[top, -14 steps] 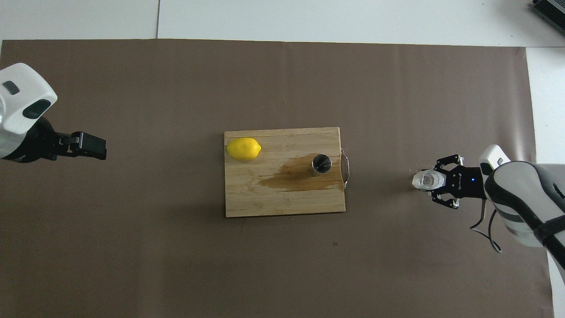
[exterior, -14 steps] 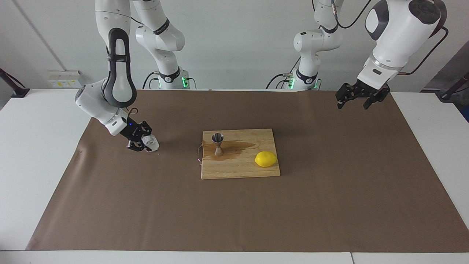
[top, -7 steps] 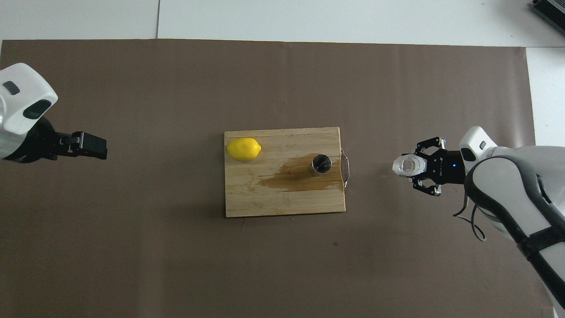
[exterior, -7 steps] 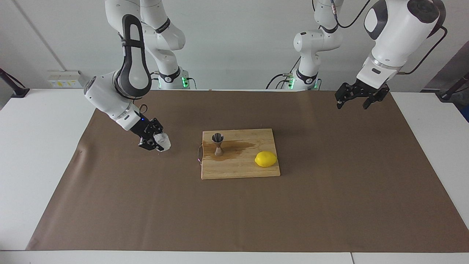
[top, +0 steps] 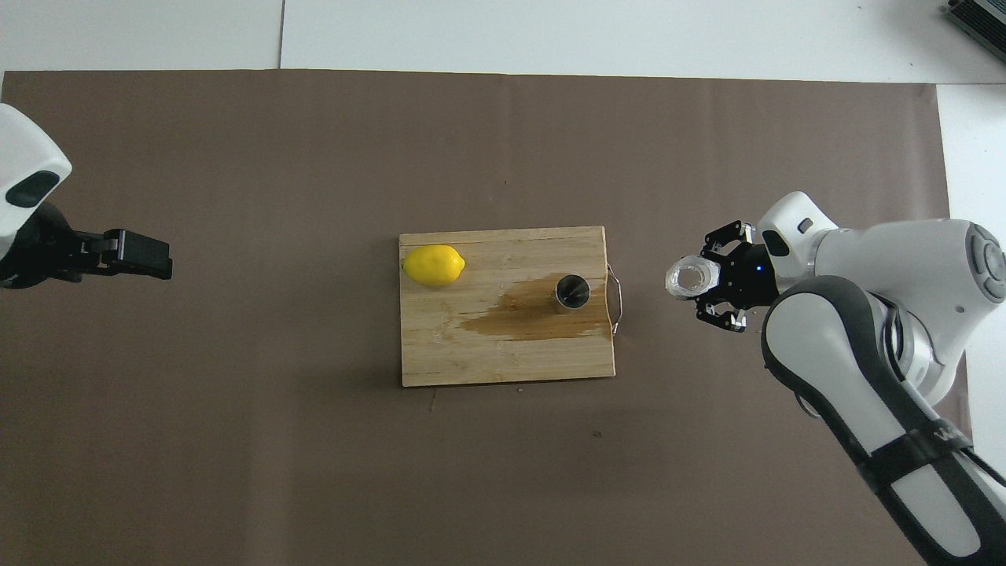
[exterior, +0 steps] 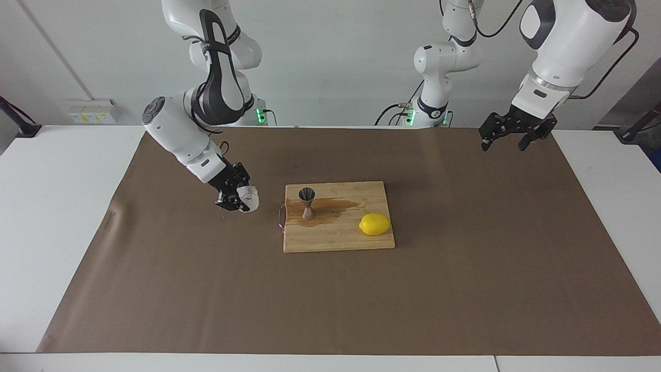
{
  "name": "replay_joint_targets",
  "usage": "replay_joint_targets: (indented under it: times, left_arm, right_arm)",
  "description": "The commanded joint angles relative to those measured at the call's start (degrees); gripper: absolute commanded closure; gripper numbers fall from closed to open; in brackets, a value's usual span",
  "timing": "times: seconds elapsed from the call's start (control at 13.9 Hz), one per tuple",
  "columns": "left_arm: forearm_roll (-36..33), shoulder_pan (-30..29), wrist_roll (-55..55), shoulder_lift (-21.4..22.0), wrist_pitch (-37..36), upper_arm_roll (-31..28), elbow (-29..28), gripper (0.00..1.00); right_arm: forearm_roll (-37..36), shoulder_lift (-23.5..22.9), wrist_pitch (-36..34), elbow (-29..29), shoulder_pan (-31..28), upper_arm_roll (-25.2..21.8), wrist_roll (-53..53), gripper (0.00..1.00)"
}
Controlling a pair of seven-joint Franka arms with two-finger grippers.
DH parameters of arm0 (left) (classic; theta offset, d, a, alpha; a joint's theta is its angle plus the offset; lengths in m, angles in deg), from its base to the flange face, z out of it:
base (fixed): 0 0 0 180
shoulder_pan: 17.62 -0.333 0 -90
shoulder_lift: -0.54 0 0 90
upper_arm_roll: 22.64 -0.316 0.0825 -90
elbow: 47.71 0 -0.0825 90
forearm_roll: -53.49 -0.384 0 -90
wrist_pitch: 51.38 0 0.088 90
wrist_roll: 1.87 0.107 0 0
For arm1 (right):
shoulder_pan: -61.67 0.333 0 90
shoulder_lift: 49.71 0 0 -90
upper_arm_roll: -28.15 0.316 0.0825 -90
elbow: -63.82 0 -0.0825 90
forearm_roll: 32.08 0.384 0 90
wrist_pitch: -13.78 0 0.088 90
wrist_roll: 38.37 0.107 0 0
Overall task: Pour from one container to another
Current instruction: 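Lift the clear cup with the right gripper and move it above the metal cup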
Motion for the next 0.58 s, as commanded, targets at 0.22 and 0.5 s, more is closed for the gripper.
replay_joint_targets:
  times: [0.22, 0.5]
  left_arm:
    - [0.32, -0.78, 2.49, 0.51, -2.6, 0.19, 1.18, 0.0]
    - [0.23, -0.08, 1.79, 0.95, -2.77, 0.37, 0.21, 0.0]
  right_arm:
    - [-13.82, -0.68, -0.25, -5.42, 6.7, 0.01, 15.05, 1.0]
    - [-27.0, -1.21, -0.34, -7.44, 11.63, 0.01, 28.67, 1.0]
